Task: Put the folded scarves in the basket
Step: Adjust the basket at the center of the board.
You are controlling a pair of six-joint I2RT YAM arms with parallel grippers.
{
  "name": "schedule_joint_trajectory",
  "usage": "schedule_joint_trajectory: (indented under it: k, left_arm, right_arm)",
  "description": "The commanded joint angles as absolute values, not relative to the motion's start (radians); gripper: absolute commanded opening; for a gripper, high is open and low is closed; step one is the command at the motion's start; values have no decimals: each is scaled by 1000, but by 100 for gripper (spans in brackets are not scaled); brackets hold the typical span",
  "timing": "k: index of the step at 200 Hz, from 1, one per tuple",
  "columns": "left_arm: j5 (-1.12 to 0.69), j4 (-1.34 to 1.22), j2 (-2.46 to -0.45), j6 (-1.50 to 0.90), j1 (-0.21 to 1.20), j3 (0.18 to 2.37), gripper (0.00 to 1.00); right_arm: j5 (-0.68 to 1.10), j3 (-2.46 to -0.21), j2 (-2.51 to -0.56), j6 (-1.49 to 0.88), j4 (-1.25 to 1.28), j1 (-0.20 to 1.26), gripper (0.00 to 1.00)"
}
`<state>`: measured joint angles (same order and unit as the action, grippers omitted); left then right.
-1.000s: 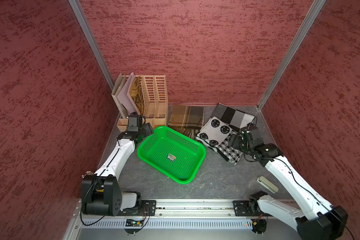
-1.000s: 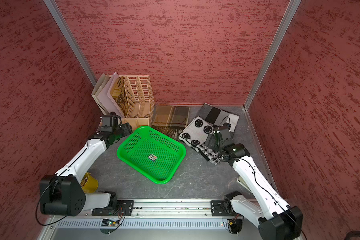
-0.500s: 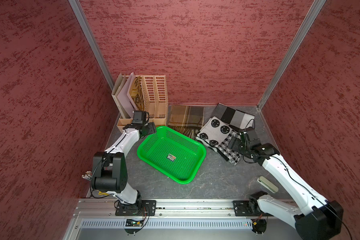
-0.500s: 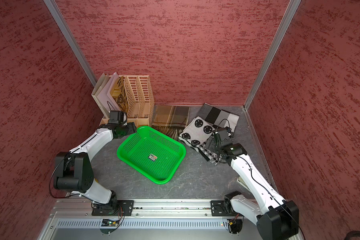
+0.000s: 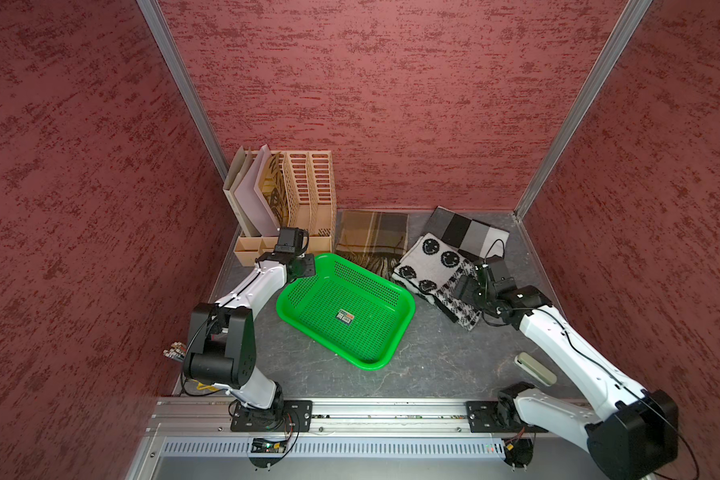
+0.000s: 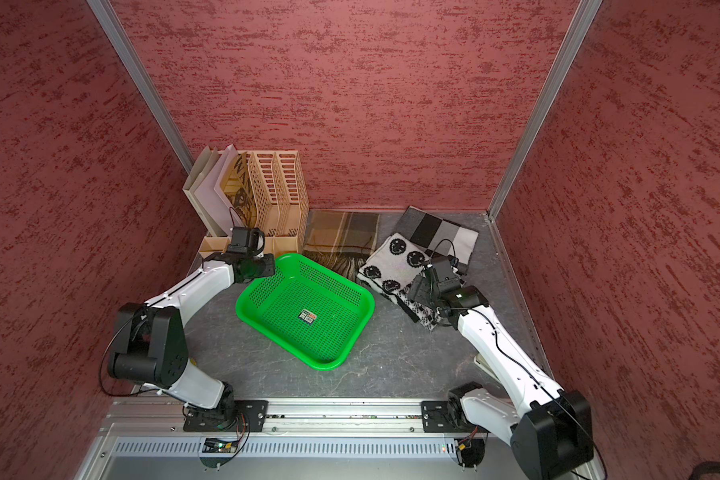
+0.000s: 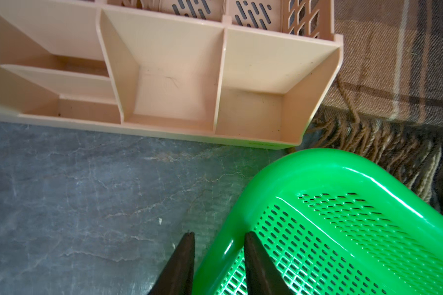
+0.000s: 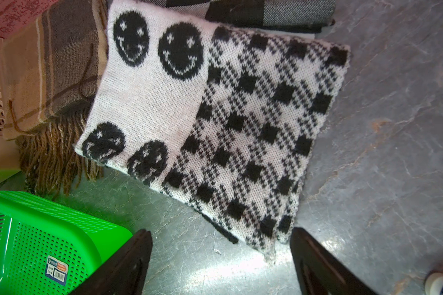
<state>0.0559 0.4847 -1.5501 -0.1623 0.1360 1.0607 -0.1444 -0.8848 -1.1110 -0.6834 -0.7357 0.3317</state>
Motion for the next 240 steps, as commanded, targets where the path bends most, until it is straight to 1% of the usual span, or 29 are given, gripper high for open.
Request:
schedule_joint_trajectory:
  k: [1, 20, 46, 60, 85, 113, 119, 131, 155, 175, 182, 205, 219, 240]
  left_arm:
    - [107, 544, -1475, -173, 178, 1013, 31]
    - [143, 578, -1415, -196, 199, 974, 23]
    - [140, 607, -1305, -258, 210, 897, 18]
    - [127, 615, -1241, -318, 213, 850, 11]
    - [79, 632, -1164, -397, 228, 788, 7]
    - [76, 653, -1143, -420, 261, 761, 9]
    - [87, 659, -1137, -423, 263, 763, 11]
    - [116, 666, -1115, -424, 262, 777, 22]
    - [125, 648, -1080, -412, 270, 827, 28]
    - [43, 619, -1152, -399, 281, 871, 28]
    - [21, 620, -1191, -399, 294, 888, 27]
    - [25, 690, -1315, -445, 336, 933, 23]
    - [34, 719, -1320, -480, 347, 915, 20]
    - [31, 752, -1251, -534, 360, 846, 18]
  right_arm:
    - [-126, -876, -1114, -690, -701, 330, 88]
    - [-127, -870, -1114, -695, -706, 338, 88]
    - [-138, -849, -1101, -707, -709, 342, 87]
    - [-148, -827, -1090, -715, -701, 342, 88]
    - [-190, -804, -1076, -737, -706, 339, 89]
    - [-222, -785, -1063, -741, -699, 301, 93]
    - [-217, -785, -1062, -737, -694, 293, 93]
    - [-207, -790, -1060, -732, -687, 287, 93]
    - [-184, -792, -1066, -730, -674, 286, 92]
    - [-179, -788, -1072, -723, -672, 287, 92]
    - [-178, -786, -1072, -721, -673, 286, 92]
    - [-181, -793, -1066, -715, -682, 286, 92]
    - [-189, -796, -1059, -712, -685, 285, 92]
    - [-197, -796, -1061, -709, -686, 285, 93]
